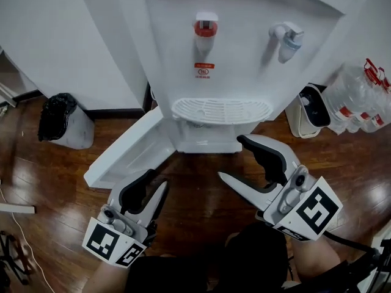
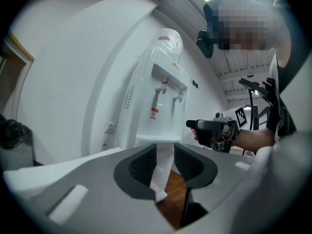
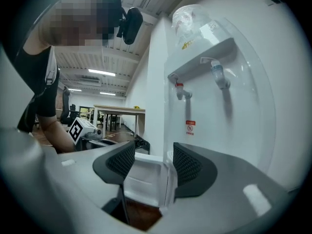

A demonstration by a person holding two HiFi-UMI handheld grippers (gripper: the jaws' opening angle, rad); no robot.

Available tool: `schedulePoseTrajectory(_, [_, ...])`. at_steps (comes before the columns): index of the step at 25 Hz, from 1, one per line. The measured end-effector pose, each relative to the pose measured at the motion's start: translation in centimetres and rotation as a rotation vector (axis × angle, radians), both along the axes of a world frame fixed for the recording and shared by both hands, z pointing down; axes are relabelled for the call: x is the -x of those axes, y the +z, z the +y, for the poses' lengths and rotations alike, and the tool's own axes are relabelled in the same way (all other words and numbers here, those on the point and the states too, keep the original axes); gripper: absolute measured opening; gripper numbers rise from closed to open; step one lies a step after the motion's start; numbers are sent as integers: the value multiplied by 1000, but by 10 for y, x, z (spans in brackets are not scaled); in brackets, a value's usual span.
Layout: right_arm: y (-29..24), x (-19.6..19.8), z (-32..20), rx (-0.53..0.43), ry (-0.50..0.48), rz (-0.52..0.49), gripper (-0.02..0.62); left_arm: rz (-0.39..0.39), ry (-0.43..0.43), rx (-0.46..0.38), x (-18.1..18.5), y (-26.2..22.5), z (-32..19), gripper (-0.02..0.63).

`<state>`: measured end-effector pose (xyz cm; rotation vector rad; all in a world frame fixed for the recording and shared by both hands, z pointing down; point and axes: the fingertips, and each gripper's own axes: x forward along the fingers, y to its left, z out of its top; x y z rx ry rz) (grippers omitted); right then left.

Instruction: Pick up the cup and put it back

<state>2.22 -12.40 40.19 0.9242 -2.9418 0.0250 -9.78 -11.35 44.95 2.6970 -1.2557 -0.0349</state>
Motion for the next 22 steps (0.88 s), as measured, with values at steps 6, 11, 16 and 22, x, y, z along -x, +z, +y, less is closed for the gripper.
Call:
schedulePoseTrajectory(6, [54, 11, -4, 13, -85, 55, 294, -25, -32, 44, 2, 35, 6, 207])
schedulePoseTrajectory(11, [127, 14, -31, 101, -89, 51, 325, -74, -52, 93, 2, 56, 9, 216])
schedulePoseTrajectory(16, [199, 15, -74, 166, -35, 6, 359, -148, -105, 129, 8, 69, 17, 216])
schedulePoseTrajectory(22, [267, 11, -129, 200, 79, -13, 383, -181, -134, 160, 12, 75, 21, 216])
